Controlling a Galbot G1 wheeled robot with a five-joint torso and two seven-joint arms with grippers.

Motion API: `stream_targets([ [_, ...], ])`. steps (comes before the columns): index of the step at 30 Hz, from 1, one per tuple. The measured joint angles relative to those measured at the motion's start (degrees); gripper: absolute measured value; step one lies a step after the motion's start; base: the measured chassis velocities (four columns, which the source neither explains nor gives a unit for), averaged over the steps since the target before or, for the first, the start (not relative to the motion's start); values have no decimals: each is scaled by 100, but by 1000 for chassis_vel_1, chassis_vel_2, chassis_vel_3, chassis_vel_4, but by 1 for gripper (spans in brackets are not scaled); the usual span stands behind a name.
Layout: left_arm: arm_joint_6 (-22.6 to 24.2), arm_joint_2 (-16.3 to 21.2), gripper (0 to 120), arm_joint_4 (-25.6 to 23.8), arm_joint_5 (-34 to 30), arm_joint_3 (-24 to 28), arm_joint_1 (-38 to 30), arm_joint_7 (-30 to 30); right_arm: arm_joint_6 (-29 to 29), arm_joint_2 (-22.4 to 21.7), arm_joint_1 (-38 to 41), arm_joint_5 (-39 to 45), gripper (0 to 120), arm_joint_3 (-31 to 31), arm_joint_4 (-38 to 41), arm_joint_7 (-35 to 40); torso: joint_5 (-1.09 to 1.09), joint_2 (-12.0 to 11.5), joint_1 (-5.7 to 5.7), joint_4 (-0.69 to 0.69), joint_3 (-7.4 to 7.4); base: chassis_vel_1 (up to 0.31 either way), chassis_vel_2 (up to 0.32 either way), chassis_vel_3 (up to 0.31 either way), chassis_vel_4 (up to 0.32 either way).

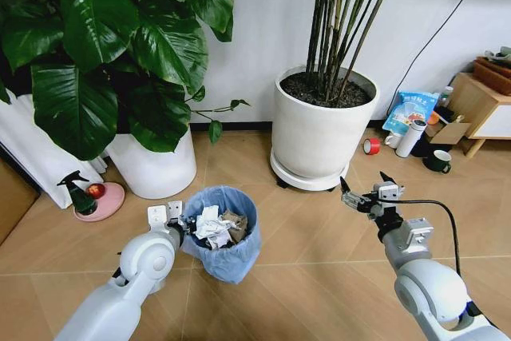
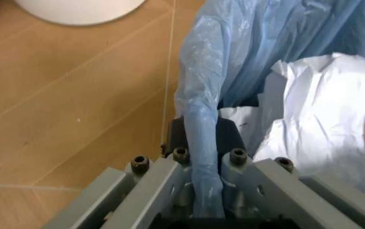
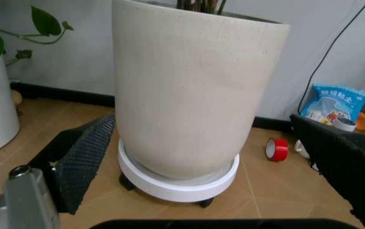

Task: Pick up the trash bin and place the garbage on the floor into it.

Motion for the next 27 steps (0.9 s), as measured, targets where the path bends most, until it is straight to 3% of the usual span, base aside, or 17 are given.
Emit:
stream_targets([
  [21,118,-93,0,355,-133,38,-89,-143,101,-60,6,28,100,-4,-59,-8,1,0,0,0,0,0,0,0,0],
  [27,133,-92,20,386,-128,37,-102,-149,117,-86,5,60,100,-5,-57,-11,0,0,0,1,0,0,0,0,0],
])
